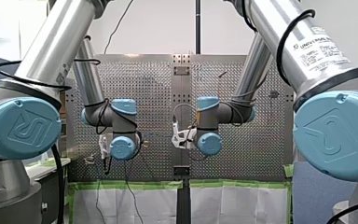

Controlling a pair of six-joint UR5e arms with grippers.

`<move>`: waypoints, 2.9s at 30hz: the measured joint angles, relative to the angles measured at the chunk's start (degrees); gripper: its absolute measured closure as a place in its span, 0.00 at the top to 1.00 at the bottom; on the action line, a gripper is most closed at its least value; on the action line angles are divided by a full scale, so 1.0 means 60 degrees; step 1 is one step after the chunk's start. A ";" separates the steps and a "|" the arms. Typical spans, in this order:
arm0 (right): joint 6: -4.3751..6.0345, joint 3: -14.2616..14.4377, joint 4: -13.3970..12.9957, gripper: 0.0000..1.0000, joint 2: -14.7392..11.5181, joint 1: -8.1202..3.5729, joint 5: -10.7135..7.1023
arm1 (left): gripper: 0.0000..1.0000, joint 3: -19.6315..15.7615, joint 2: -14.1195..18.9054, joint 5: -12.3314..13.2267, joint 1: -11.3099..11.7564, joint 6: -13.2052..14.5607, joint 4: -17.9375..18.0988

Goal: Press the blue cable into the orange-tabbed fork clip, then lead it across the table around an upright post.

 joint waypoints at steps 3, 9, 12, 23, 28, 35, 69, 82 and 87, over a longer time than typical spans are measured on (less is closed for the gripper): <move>0.0000 0.0000 -0.0001 0.00 0.0000 0.0000 0.0000 | 0.02 0.0000 0.0000 0.0000 0.0000 0.0000 0.0000; 0.0000 0.0000 0.0000 0.00 0.0000 0.0000 0.0001 | 0.02 0.0000 0.0000 0.0000 0.0000 0.0000 0.0000; 0.0000 0.0000 0.0000 0.00 0.0000 0.0000 0.0000 | 0.02 0.0000 0.0000 0.0000 0.0000 0.0000 0.0000; 0.0000 0.0000 0.0000 0.00 0.0000 0.0000 0.0000 | 0.02 0.0000 0.0000 0.0000 0.0000 0.0000 0.0000; 0.0000 0.0000 0.0000 0.00 0.0000 0.0000 0.0001 | 0.02 0.0000 0.0000 0.0000 0.0000 0.0000 0.0000; -0.0009 -0.0008 0.0003 0.00 0.0010 -0.0004 0.0008 | 0.02 0.0017 -0.0042 0.0014 0.0038 0.0015 -0.0038; -0.0059 -0.0088 0.0161 0.00 0.1362 -0.0014 0.0073 | 0.02 0.0029 -0.0395 0.0059 0.0102 0.0044 -0.0264; -0.0059 -0.0087 0.0161 0.00 0.1362 -0.0014 0.0073 | 0.02 0.0029 -0.0395 0.0059 0.0102 0.0044 -0.0264; -0.0104 -0.0147 0.0220 0.00 0.1417 -0.0063 0.0131 | 0.02 -0.0097 -0.0471 0.0155 0.0187 0.0158 -0.0134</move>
